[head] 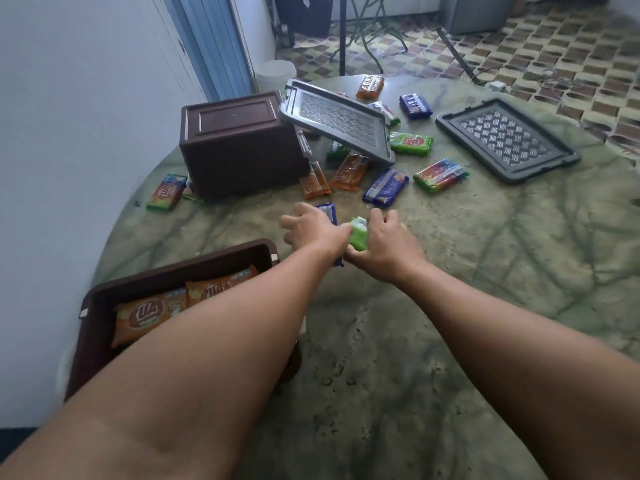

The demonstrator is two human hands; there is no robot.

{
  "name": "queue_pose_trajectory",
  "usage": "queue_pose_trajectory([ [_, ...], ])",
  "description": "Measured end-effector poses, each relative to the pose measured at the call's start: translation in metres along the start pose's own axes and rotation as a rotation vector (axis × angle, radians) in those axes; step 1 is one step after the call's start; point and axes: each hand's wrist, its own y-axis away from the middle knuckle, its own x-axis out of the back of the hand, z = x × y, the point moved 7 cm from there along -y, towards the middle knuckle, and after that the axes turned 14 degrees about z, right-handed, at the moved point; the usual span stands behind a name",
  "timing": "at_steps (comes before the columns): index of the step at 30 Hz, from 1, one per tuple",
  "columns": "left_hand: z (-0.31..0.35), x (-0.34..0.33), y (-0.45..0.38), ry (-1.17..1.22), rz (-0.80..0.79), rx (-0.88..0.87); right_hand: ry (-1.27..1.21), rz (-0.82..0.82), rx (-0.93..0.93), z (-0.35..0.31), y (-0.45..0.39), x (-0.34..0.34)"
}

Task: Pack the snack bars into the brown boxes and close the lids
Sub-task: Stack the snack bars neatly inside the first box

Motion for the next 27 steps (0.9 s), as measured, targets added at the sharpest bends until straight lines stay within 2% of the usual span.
queue_pose_trajectory([
  [3,0.014,0.029,0.0,0.109,0.041,-0.126,-0.084,0.017,-0.053,-0.015,0.002,0.014],
  [7,0.004,0.079,0.0,0.186,0.071,-0.18,-0.19,0.066,-0.073,-0.044,0.008,0.033],
  [15,-0.085,0.181,0.013,0.207,0.187,-0.296,-0.323,0.082,0.124,-0.143,0.047,0.038],
  [17,-0.119,0.193,0.015,0.217,0.152,-0.306,-0.331,0.064,0.202,-0.165,0.062,0.029],
  [21,-0.187,0.203,0.022,0.067,0.021,-0.31,-0.263,-0.003,0.411,-0.2,0.097,0.006],
  [24,-0.215,0.198,0.037,-0.007,-0.1,-0.437,-0.104,-0.087,0.561,-0.209,0.118,-0.013],
  [27,-0.236,0.198,0.046,-0.042,-0.119,-0.525,-0.011,-0.152,0.673,-0.212,0.131,-0.026],
])
